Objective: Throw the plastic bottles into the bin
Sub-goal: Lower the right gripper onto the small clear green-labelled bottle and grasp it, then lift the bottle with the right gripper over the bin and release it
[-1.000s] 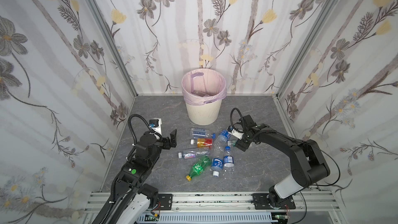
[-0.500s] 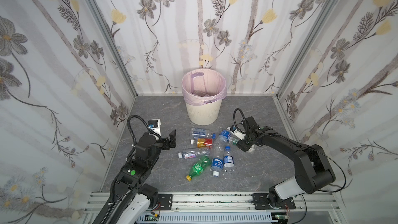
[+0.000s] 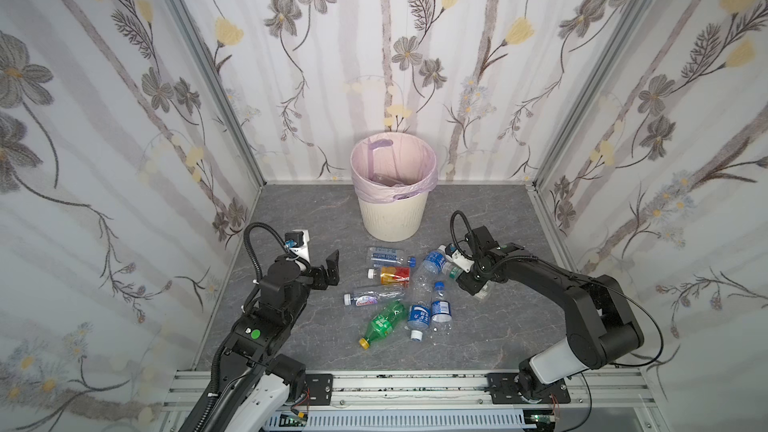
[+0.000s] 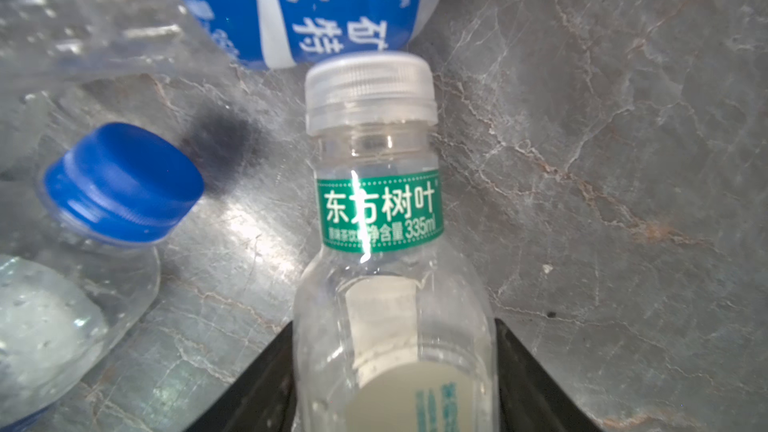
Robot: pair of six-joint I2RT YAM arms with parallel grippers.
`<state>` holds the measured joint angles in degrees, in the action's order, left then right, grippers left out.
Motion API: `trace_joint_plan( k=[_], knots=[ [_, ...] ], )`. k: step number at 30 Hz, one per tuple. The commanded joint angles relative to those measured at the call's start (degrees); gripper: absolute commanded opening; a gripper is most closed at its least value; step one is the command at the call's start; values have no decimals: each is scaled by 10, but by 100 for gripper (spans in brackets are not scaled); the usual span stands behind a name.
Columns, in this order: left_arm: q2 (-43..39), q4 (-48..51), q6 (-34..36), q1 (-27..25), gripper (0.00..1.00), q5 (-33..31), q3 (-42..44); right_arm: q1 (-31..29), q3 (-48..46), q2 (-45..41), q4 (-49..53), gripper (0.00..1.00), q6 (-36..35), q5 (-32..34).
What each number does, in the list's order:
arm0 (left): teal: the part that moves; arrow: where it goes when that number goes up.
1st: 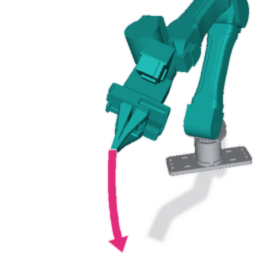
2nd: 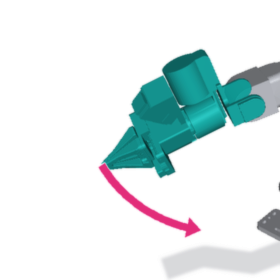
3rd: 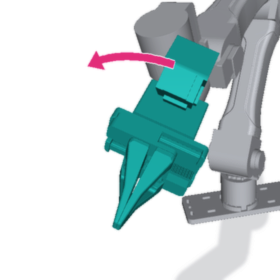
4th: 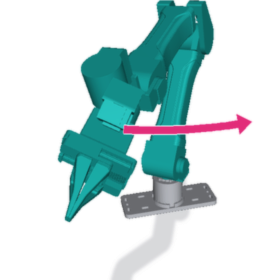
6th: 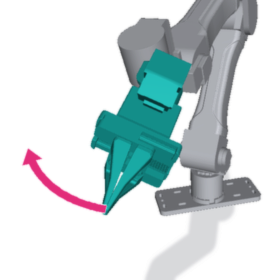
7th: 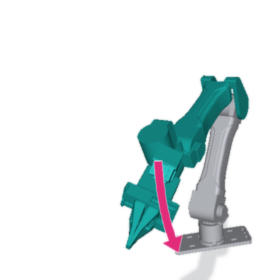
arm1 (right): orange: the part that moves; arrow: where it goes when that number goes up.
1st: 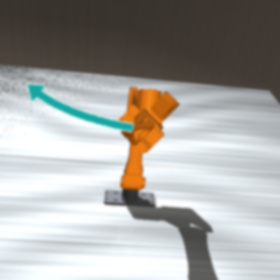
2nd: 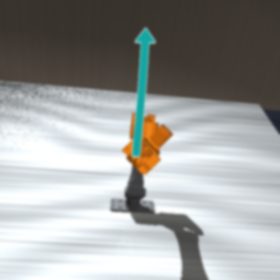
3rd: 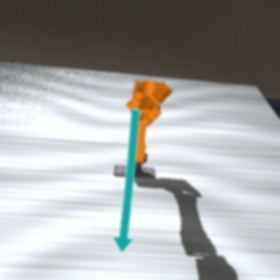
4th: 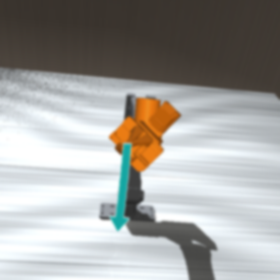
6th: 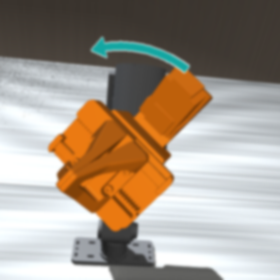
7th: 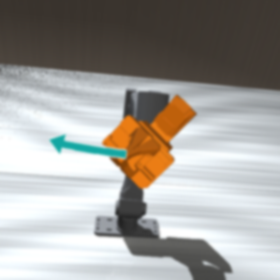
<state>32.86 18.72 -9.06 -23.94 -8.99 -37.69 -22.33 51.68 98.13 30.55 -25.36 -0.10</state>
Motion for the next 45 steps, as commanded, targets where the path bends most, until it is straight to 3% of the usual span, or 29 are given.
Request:
trace_joint_plan(
  k=[1,11,15,18,24,31,39,45],
  knots=[
    [-2,-1,-4,0,100,-3,-5,1,6,11,-17,65,18,-13],
    [-10,1,-4,0,100,-7,-3,4,50,4,-12,45,90,20],
    [-9,3,-3,0,100,-7,-1,13,82,-2,-7,43,138,23],
    [-14,7,-9,0,100,1,-4,21,95,-20,-14,44,168,-13],
    [-18,8,-10,0,100,40,-11,22,74,-118,-86,41,213,-86],
    [-7,9,-1,0,100,52,-13,16,-2,-263,-220,39,299,-122],
    [-10,9,20,0,100,86,-13,-30,-45,-429,-314,39,356,-76],
    [-23,9,20,0,100,92,-11,-74,-40,-457,-352,40,357,-39]
  ],
)
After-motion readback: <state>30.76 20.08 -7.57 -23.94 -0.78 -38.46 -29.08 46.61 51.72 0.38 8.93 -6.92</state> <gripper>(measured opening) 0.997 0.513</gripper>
